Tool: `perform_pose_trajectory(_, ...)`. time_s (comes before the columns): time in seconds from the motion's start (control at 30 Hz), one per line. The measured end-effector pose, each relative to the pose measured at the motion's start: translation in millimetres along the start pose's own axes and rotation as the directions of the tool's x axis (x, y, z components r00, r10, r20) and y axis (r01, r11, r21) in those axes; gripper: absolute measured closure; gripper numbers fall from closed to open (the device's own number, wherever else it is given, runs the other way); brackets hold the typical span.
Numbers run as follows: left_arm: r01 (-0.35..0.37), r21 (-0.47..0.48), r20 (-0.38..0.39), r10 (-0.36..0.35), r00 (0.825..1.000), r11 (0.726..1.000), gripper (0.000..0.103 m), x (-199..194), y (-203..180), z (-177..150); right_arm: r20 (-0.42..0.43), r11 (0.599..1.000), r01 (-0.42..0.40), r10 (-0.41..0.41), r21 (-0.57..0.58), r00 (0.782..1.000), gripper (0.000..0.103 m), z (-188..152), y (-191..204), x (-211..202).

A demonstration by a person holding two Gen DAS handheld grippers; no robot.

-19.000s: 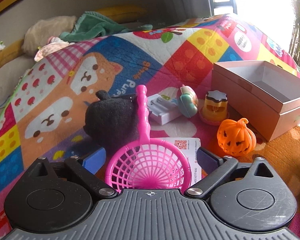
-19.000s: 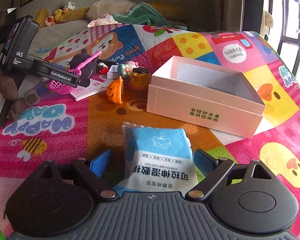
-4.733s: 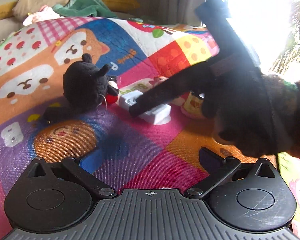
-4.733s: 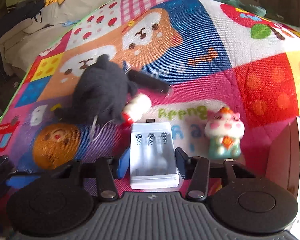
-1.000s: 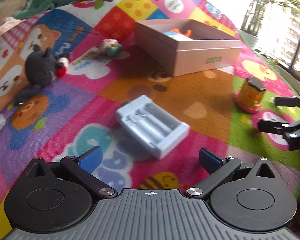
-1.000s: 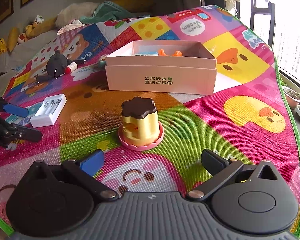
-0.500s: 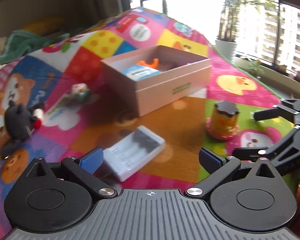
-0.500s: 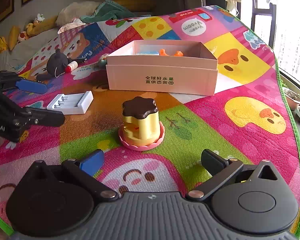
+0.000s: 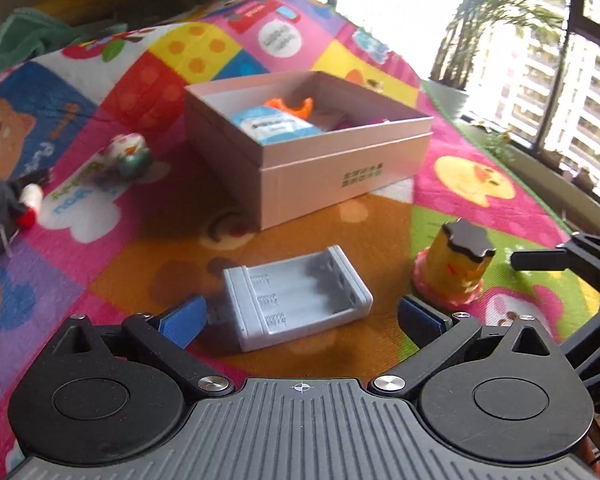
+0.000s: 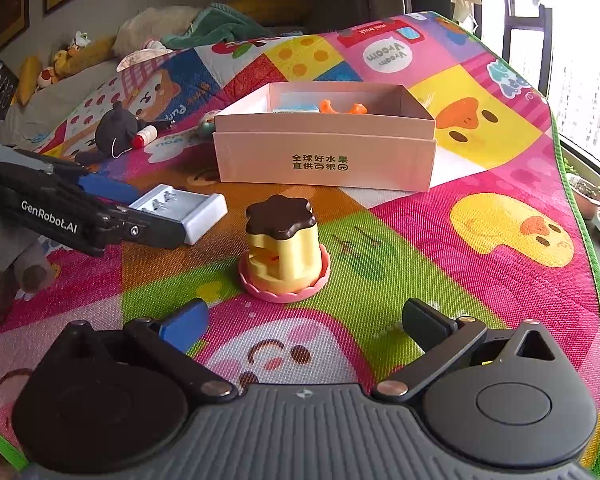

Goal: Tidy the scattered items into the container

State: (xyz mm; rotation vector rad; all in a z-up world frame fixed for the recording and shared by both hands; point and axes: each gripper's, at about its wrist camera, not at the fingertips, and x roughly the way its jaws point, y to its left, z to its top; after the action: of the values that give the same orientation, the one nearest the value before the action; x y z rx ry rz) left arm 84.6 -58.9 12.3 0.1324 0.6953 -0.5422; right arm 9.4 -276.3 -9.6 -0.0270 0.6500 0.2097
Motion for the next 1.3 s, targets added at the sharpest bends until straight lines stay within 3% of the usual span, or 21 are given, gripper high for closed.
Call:
perform_pose_trajectory(0.2, -0.121, -0.013, 0.033, 0.122, 0.992, 0.993, 0.0, -21.0, -2.9, -7.1, 0.007, 1.0, -0.011, 0.011, 0.012, 1.0, 0.0, -0.5, -2.4, -0.9)
perform_pose_trajectory(0.33, -0.128, 0.049, 0.062, 0.125, 0.99, 0.991, 0.0, -18.0, -18.7, -6.2, -0.001, 1.0, 0.001, -0.001, -0.005, 1.0, 0.0, 0.3, 0.7, 0.5)
perform_pose_trajectory(0.5, -0.132, 0.052, -0.006, 0.133, 0.991, 0.99, 0.0, 10.1, -30.1, 5.5, 0.003, 1.0, 0.0, 0.0, -0.002, 1.0, 0.0, -0.6, 1.8, 0.0)
perform_pose_trajectory(0.63, -0.201, 0.069, -0.02, 0.203, 0.979, 0.977, 0.0, 26.0, -29.5, 8.4, 0.008, 1.0, -0.005, 0.005, 0.008, 1.0, 0.0, -0.8, 0.6, -0.6)
perform_pose_trajectory(0.8, -0.126, -0.029, -0.066, 0.124, 0.99, 0.992, 0.0, 33.1, -11.0, 12.2, -0.004, 0.999, 0.007, -0.007, -0.037, 1.0, 0.0, 0.7, 4.7, -1.4)
perform_pose_trajectory(0.93, -0.112, -0.012, -0.058, 0.111, 0.992, 0.994, 0.002, 29.8, -10.6, 10.5, 0.01, 0.995, 0.014, -0.013, -0.103, 1.0, 0.0, 5.3, 13.8, -2.5)
perform_pose_trajectory(1.0, -0.111, -0.003, -0.054, 0.111, 0.992, 0.994, 0.008, 25.0, -11.5, 9.3, -0.007, 0.996, 0.016, -0.017, -0.091, 1.0, 0.0, 12.4, 11.8, 2.8)
perform_pose_trajectory(1.23, -0.101, -0.019, -0.033, 0.1, 0.994, 0.995, 0.008, -5.8, -3.7, -0.1, -0.073, 1.0, -0.014, 0.013, -0.011, 0.997, 0.001, 34.4, 3.8, 25.0)
perform_pose_trajectory(1.3, -0.089, -0.024, -0.022, 0.089, 0.996, 0.996, 0.008, -19.6, -1.0, -4.9, -0.082, 0.999, -0.026, 0.023, -0.033, 0.996, 0.009, 38.0, 10.2, 27.8)
